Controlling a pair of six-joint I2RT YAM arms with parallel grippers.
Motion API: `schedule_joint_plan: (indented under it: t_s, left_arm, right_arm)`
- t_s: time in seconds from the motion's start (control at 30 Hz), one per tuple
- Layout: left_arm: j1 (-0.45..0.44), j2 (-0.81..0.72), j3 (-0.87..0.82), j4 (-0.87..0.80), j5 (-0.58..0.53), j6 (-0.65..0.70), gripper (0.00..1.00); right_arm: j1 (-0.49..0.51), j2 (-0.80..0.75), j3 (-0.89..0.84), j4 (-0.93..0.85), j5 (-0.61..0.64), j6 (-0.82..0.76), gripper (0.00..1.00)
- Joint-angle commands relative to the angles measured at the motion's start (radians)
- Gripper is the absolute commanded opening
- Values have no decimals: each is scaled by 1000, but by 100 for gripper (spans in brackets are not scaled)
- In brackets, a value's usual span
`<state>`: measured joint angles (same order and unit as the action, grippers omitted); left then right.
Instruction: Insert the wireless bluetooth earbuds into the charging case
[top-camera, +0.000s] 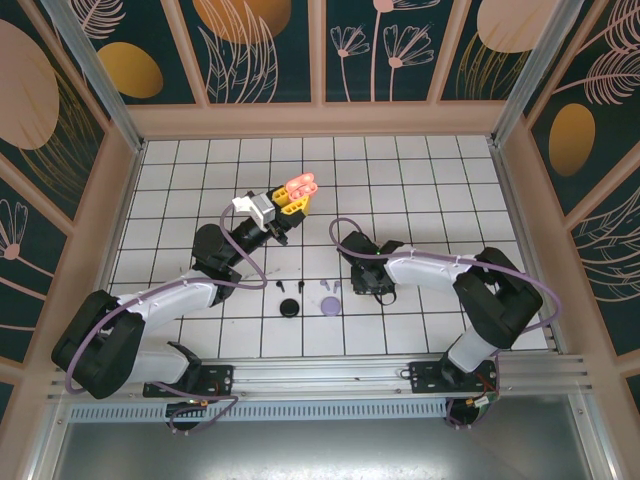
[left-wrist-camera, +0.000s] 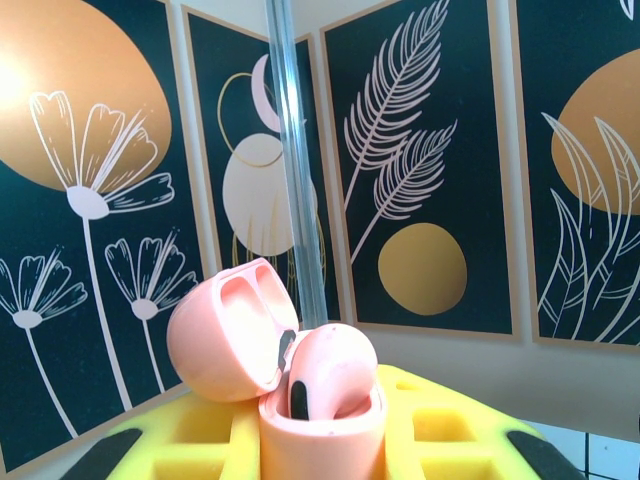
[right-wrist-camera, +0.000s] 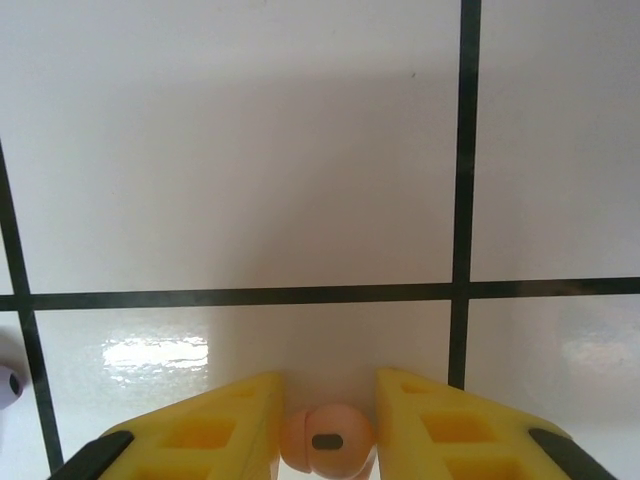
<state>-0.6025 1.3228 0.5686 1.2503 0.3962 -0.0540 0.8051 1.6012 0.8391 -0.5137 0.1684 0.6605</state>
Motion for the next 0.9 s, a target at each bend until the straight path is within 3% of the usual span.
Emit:
schedule_joint_plan:
  t_s: [0.0,0.3,0.87]
  left_arm:
    - [-8,3,34,4,17,-3,0]
    - [-8,7,42,0,18,-9,0]
    - [-8,12,45,1,18,-12,0]
  right_arm:
    - [2,-4,-40,-41,3,4,28]
    - [3,-63,-36,-25,-1,-16,26]
    - [13,-36,-64,-9,-27,-12,38]
